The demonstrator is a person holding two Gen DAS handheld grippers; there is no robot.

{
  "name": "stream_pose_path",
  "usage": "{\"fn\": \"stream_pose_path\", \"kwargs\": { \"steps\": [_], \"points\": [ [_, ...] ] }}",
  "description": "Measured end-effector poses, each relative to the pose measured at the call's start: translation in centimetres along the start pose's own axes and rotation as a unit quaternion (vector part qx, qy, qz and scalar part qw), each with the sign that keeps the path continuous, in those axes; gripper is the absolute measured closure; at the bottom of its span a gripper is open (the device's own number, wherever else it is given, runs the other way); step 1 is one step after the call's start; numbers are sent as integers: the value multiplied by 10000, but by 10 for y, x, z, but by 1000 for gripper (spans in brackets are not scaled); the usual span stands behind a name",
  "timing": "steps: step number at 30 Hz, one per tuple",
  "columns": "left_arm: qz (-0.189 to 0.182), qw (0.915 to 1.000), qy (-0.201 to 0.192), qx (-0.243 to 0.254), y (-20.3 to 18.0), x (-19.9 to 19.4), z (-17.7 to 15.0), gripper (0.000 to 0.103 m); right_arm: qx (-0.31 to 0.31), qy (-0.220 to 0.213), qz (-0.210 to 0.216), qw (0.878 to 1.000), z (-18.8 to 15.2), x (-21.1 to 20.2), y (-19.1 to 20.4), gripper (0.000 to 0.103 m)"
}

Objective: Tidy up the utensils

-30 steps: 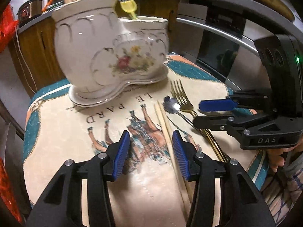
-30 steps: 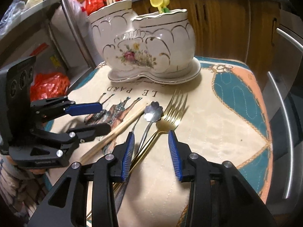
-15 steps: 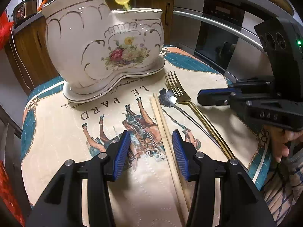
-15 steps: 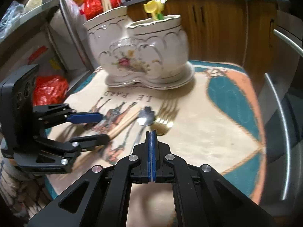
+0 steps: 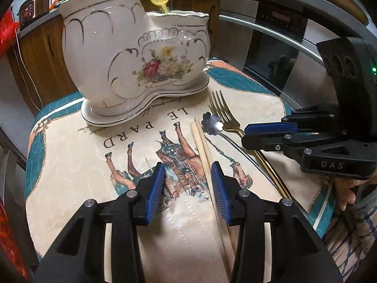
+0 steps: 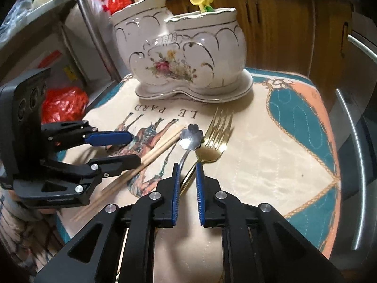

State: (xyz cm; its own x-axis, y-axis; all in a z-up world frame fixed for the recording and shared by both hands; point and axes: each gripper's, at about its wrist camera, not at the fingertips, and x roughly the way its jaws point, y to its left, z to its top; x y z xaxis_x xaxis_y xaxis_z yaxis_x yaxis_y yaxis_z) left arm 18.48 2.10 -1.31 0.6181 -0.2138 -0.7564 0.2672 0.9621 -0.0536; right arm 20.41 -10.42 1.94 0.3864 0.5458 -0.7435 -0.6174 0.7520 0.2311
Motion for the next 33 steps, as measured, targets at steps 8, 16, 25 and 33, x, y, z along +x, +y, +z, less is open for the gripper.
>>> {"fn": "stream_pose_path", "kwargs": {
  "steps": [8, 16, 25, 33],
  "points": [
    [34, 10000, 54, 56, -2, 2, 0, 65, 46, -81, 22, 10000, 2, -6, -6, 102],
    [188, 9996, 105, 157, -8, 5, 1, 67, 138, -105, -92, 9998, 4, -11, -18, 102],
    [418, 9985, 258, 239, -3, 5, 3, 91, -47, 125, -30, 9999, 1, 4, -7, 92],
    [214, 9984, 515, 43, 14, 0, 4, 92, -539, 784, -368, 9948, 10, 3, -12, 92]
  ]
}}
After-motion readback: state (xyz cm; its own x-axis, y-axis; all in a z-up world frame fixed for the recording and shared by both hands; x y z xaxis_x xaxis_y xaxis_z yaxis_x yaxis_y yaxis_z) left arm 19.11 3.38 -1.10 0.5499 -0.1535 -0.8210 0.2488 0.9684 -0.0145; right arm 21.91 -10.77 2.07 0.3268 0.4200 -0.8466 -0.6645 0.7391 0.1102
